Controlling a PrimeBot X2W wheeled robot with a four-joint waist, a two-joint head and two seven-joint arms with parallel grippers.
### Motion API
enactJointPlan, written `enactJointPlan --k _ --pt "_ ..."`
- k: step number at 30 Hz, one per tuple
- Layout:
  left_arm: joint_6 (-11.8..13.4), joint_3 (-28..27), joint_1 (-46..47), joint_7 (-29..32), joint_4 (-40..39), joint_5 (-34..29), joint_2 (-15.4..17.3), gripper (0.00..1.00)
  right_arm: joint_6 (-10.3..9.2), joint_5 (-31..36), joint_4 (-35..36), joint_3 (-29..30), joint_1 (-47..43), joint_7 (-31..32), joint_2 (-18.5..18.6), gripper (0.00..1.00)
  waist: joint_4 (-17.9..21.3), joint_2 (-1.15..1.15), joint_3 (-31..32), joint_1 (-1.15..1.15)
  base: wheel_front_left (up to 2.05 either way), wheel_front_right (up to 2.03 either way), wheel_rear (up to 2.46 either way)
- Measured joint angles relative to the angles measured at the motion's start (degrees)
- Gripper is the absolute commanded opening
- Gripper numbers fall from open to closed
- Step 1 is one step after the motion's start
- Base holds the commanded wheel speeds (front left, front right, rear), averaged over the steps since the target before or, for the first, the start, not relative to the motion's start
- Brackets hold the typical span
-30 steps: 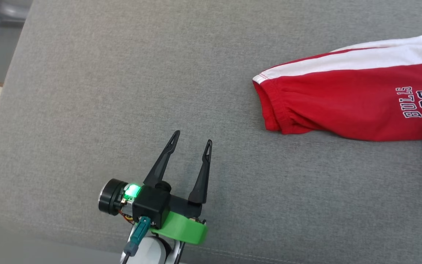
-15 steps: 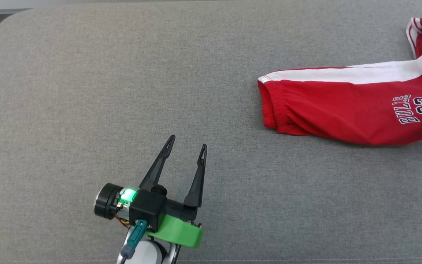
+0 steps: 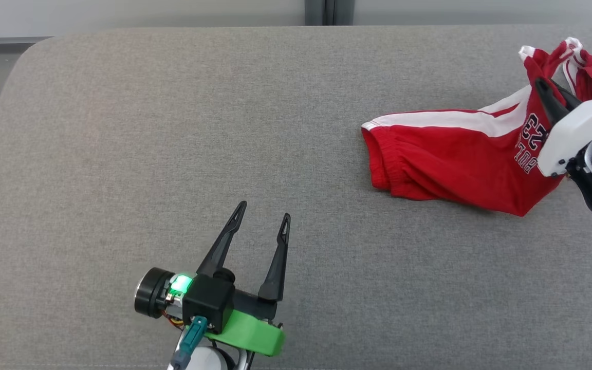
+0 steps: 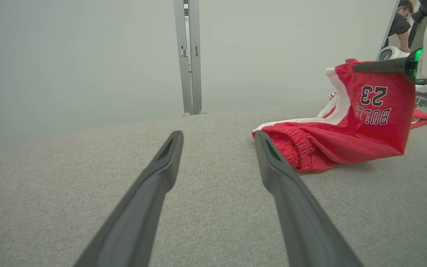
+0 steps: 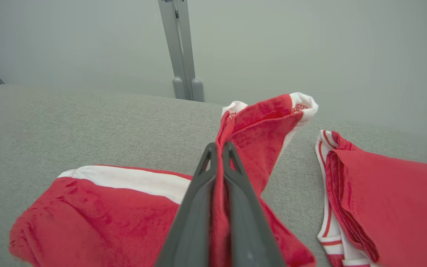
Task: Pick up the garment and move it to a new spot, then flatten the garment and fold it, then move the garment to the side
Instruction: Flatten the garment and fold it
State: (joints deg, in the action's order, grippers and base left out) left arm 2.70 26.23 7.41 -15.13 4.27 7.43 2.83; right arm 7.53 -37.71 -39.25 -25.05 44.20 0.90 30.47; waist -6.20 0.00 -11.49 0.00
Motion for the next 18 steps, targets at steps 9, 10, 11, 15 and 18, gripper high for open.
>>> enactJointPlan --k 9,10,11,15,18 --pt "0.0 0.7 -0.3 0.0 0.1 0.6 0.0 1.00 0.00 4.8 7.3 3.5 -2.8 2.8 -5.9 0.00 -2.7 0.00 0.2 0.00 0.00 0.00 0.00" --pt "0.0 0.8 -0.3 0.0 0.1 0.6 0.0 1.00 0.00 5.3 8.2 3.9 -3.3 3.2 -6.7 0.00 -3.0 0.00 0.2 0.00 0.00 0.00 0.00" --pt "0.1 0.9 -0.3 0.0 0.1 0.7 0.0 1.00 0.00 5.8 9.0 4.3 -3.8 3.6 -7.3 0.00 -3.2 0.00 0.1 0.00 0.00 0.00 0.00" --pt "0.2 1.3 -0.3 0.0 0.2 1.3 0.0 1.00 -0.01 7.1 12.0 5.8 -6.2 5.0 -10.5 0.00 -4.2 0.00 -0.3 0.00 0.00 0.00 0.00" --pt "0.3 1.6 -0.1 0.0 0.2 1.7 0.0 1.00 -0.01 8.1 13.2 6.5 -7.7 5.9 -12.8 0.00 -4.6 0.00 -0.7 0.00 0.00 0.00 0.00"
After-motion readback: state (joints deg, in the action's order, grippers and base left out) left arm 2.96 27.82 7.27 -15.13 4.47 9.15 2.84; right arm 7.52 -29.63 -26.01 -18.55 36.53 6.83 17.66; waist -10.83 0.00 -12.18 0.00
